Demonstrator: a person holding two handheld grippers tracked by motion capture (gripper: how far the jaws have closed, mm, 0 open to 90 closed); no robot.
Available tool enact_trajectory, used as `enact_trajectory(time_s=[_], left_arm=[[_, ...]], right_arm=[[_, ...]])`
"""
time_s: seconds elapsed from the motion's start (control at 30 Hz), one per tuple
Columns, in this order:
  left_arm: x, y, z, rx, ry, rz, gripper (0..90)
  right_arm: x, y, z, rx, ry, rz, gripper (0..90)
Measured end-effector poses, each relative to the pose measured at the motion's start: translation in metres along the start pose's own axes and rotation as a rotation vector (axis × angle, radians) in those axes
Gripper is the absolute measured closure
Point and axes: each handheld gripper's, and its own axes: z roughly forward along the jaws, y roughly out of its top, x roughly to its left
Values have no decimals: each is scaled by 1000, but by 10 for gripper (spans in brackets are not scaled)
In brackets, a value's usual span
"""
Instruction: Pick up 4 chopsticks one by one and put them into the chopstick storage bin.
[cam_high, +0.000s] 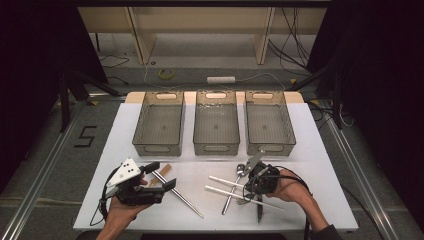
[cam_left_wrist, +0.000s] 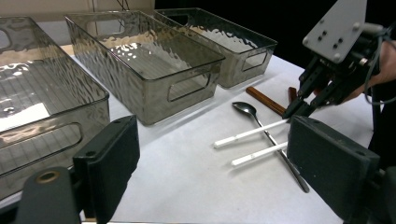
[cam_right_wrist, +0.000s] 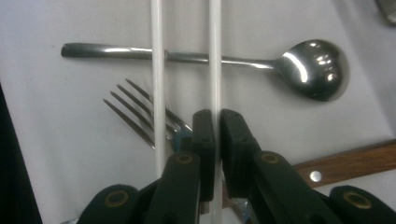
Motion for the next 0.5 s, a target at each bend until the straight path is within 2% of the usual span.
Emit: enact_trajectory(time_s=[0.27,0.33,0.5], left_arm=[[-4,2,10,38,-36,30,166],[-4,4,18,73,-66,47,167],[-11,9,41,161,-102,110,175]], right_arm=[[5,5,-10,-31,-1,-21,855],[4,5,-13,-49,-1,-17,855],[10,11,-20,-81,23,-27,855]])
